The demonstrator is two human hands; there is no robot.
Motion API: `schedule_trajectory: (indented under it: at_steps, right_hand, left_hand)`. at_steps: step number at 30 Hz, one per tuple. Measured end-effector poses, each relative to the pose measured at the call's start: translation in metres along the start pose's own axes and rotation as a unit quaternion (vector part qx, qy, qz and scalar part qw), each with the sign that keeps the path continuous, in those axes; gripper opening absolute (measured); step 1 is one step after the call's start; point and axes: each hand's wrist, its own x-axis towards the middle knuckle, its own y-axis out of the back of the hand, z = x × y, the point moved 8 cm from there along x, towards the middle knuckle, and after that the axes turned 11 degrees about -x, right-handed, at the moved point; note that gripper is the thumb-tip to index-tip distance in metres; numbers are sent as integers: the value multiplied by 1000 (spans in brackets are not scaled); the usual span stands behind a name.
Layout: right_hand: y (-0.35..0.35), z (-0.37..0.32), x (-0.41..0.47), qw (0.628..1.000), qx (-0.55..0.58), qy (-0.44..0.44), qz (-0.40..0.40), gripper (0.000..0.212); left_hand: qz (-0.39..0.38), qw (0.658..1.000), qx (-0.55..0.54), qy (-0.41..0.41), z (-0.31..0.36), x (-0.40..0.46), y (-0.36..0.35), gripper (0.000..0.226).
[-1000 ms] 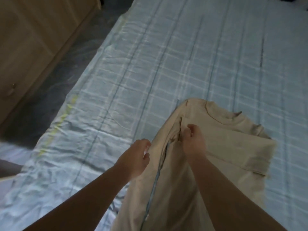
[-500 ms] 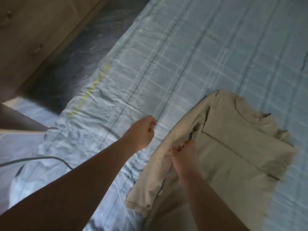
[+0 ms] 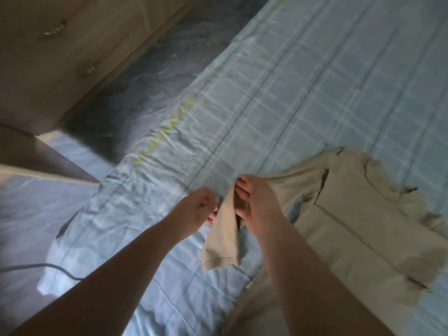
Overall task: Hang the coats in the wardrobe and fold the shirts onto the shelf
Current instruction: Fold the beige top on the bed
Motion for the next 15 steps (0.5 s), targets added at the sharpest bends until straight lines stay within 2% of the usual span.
schedule_trajectory:
  at_steps: [2, 5, 7, 8, 11, 15]
  right_hand:
    - [-11, -6, 2, 994, 106, -12, -25, 14]
    - [-32, -5, -4, 956, 278, -45, -81, 17]
    - [-35, -6, -7, 941, 317, -38, -110, 36]
    - [-34, -7, -7, 937, 328, -29, -117, 48]
    - [-28, -12, 2, 920, 368, -14, -132, 53]
    - [-25, -26, 7, 912, 366, 6, -185, 48]
  left_hand:
    - [5, 1000, 3, 0, -2, -2, 2, 19]
    - [24, 994, 102, -39, 1, -4, -2, 42]
    - [36, 992, 119, -37, 1, -5, -8, 63]
    - [38, 994, 95, -25, -2, -4, -9, 66]
    - [27, 1000, -2, 6, -9, -1, -12, 65]
    - [11, 998, -22, 62, -10, 10, -14, 52]
